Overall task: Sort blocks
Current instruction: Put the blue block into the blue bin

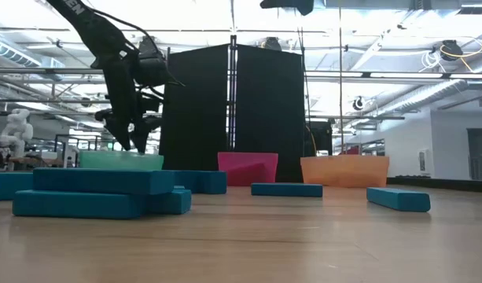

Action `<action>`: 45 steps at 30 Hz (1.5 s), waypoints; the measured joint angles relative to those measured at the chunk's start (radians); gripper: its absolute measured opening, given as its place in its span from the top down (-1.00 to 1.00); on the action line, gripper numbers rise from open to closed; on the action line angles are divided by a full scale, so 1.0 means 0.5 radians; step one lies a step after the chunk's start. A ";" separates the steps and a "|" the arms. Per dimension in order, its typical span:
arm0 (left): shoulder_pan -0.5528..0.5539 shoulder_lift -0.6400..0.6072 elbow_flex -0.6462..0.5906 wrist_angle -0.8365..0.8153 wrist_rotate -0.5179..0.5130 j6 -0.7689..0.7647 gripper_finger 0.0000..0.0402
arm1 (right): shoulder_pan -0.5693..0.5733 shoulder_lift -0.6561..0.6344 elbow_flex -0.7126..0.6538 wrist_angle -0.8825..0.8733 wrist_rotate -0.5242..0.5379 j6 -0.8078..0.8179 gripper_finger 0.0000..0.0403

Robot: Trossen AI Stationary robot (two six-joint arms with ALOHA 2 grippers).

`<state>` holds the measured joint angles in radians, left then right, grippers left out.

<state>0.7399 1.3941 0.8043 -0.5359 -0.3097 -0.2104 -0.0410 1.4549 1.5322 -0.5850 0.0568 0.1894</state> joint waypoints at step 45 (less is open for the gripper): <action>-0.242 -1.400 0.208 -0.058 0.458 -0.179 -0.52 | 0.214 1.416 0.005 -0.615 -0.171 -0.083 0.48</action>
<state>0.6189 0.6941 0.9085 -0.5650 -0.0808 -0.3001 0.0662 2.1630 1.5345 -0.8926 -0.0286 0.1478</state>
